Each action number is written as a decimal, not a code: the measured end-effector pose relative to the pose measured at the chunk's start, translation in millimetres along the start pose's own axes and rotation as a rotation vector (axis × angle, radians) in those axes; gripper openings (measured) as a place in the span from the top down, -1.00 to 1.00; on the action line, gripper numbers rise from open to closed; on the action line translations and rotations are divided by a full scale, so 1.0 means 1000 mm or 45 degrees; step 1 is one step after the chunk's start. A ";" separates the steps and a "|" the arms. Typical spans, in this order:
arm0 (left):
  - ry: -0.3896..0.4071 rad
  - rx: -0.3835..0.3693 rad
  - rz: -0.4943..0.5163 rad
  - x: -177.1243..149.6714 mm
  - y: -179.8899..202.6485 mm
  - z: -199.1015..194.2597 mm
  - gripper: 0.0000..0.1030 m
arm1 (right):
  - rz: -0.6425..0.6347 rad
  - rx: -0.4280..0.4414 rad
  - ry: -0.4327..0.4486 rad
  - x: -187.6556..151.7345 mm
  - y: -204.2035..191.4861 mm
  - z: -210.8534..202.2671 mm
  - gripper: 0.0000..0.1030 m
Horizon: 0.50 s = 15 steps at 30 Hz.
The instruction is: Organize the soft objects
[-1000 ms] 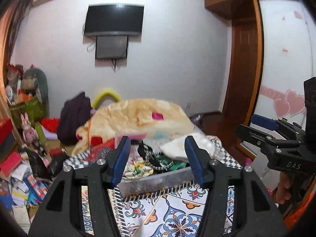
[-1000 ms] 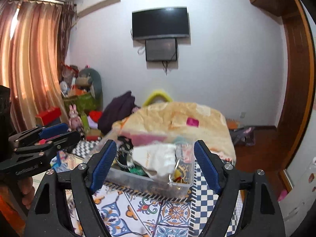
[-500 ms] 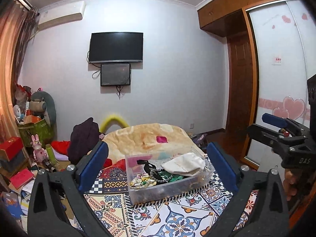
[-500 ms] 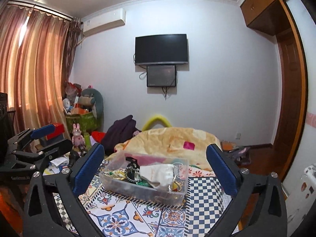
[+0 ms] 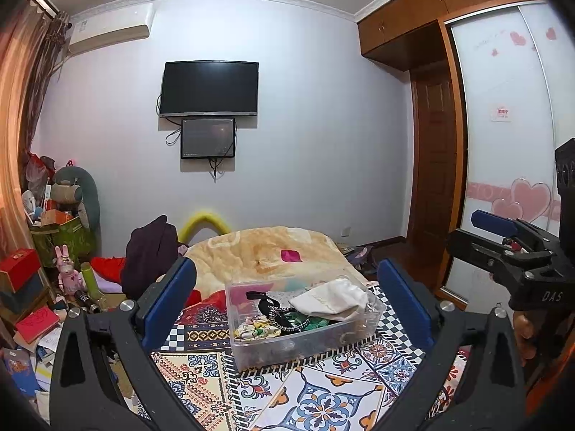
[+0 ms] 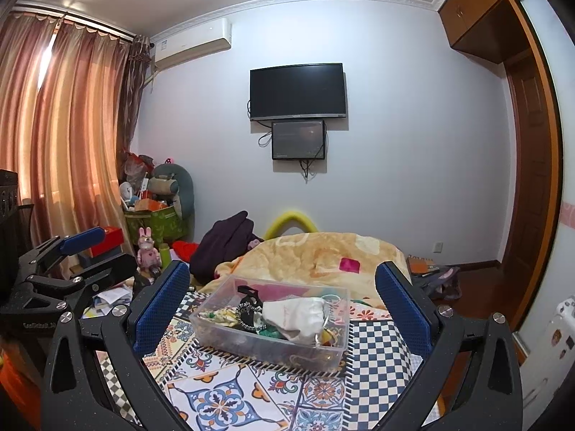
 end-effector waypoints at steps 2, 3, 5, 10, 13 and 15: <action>-0.001 -0.001 0.001 0.000 0.000 0.000 -0.99 | -0.003 0.000 0.004 -0.001 0.000 -0.002 -1.00; -0.001 -0.002 0.003 0.000 0.000 0.000 -0.99 | -0.004 -0.001 0.005 -0.001 0.000 -0.004 -1.00; 0.001 0.001 0.000 0.000 0.000 0.000 -0.99 | -0.005 0.000 0.006 -0.001 0.000 -0.004 -1.00; -0.001 -0.004 0.004 0.001 0.000 -0.002 -0.99 | -0.005 0.000 0.011 -0.001 0.001 -0.005 -1.00; -0.002 -0.006 0.006 0.003 0.000 -0.004 -0.99 | -0.003 0.003 0.013 0.000 0.002 -0.006 -1.00; 0.000 -0.008 0.003 0.004 -0.001 -0.004 -0.99 | -0.005 0.002 0.016 0.001 0.002 -0.006 -1.00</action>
Point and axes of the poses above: each gripper's, at about its wrist camera, not at the fingertips, and z roughly the way its jaws point, y to its right, x to its top, the point moved 3 cm from there along z, roughly the way its jaws point, and after that the axes turned 5 degrees about z, right-handed, at the moved point
